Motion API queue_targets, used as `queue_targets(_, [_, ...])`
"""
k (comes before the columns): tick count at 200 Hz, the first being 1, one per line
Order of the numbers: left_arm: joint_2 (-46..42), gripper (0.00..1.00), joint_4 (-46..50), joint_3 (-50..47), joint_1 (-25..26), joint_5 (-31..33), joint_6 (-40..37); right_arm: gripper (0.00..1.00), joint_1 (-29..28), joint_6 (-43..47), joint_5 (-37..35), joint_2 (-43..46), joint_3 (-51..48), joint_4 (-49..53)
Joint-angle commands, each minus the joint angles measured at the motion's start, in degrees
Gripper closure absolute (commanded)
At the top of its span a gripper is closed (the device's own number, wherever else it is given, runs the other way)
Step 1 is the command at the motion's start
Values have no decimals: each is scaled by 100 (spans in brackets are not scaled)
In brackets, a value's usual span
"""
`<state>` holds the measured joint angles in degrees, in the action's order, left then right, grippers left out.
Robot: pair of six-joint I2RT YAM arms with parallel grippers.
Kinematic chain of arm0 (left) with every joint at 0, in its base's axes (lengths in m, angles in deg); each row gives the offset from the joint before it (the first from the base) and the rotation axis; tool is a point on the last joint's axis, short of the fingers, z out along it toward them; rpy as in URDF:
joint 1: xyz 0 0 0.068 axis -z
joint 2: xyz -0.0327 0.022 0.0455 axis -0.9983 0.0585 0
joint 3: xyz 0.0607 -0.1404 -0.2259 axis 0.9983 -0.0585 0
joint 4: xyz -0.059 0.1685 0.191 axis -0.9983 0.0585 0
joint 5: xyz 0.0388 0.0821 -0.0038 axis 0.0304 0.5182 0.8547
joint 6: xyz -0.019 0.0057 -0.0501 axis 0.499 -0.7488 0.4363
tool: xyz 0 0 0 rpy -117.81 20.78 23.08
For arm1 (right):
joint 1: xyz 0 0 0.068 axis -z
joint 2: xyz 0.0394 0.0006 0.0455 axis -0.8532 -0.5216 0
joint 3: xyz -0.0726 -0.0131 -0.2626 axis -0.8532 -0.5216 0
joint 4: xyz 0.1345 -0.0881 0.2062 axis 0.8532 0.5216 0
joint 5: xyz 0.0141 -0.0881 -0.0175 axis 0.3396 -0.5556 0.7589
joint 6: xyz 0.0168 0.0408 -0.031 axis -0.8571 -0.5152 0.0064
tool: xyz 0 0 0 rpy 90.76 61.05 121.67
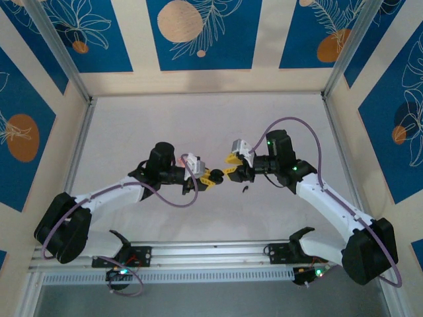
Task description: Insert the wireless bluetooth earbuds into the charging case
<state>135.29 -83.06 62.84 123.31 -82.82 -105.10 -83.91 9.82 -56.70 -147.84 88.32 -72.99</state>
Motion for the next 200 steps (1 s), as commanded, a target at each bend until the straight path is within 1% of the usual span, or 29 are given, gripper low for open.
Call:
queue_targets(1, [64,81,-327,-103,17,95,241,57,53,-313,49,206,-49,-111])
queue_targets(27, [150,80,-1118,-383,-80,201,789,57,116,-1001,-207,363,-29,-121])
queue_targets(42, [207,80,-1654,-611,-162,458,1129,58,134,-1632,-638,405,73,111])
queue_targets(61, [265,80,-2017,-802,-230,722,1333,58,161,-2514,-1371,333,411,882])
queue_targets(78, [325,80,-2263,-946,-230,737,1311,58,177,-3177,-1886,178,689,1718])
queue_targets(97, [480,80,-2676,-1137,-232,762,1281,59,226,-4234,-2473,-114,928,2561])
queue_targets(109, [623,80,-2982,-1238,-230,797,1307,60,295,-4818,-2711,-361,1060,3079])
queue_targets(135, [924,80,-3354,-1265,-232,750,1355,62,530,-5742,-2839,-1019,1414,4061])
queue_targets(150, [1035,80,-3492,-1263,-231,720,1362,63,596,-6122,-2923,-1368,1559,4411])
queue_targets(173, [1094,81,-3494,-1255,-234,702,1304,63,601,-6411,-2889,-1840,1634,4560])
queue_targets(200, [1058,80,-3245,-1238,-230,720,1109,64,535,-6568,-2834,-2422,1707,4587])
